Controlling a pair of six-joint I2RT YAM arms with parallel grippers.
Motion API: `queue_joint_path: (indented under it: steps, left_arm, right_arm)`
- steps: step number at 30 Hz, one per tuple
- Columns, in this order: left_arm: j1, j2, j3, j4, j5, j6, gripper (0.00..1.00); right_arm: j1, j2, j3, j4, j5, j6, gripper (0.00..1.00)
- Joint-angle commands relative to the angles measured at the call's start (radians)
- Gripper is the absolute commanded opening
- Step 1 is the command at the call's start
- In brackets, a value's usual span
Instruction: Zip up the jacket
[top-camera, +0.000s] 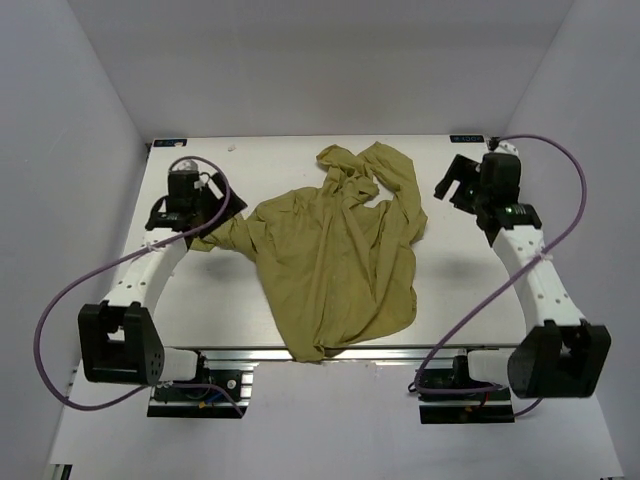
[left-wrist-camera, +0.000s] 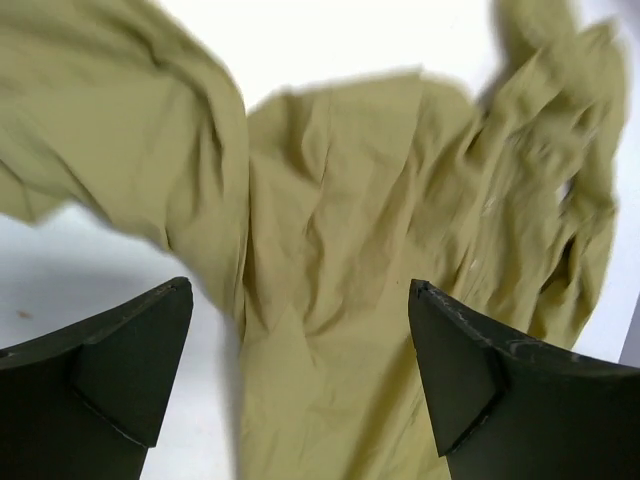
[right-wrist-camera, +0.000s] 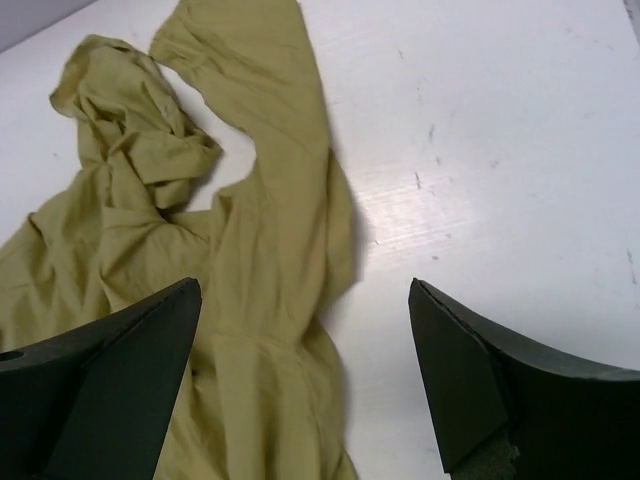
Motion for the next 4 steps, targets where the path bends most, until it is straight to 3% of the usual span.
queue_joint_path:
  steps: [1, 4]
  left_arm:
    - [0.017, -0.092, 0.052, -0.019, -0.018, 0.052, 0.98]
    - [0.017, -0.192, -0.011, 0.053, -0.038, 0.047, 0.98]
  right_arm:
    - [0.007, -0.093, -0.084, -0.009, 0.091, -0.048, 0.89]
    - [0.007, -0.150, -0.154, 0.023, 0.058, -0.076, 0.89]
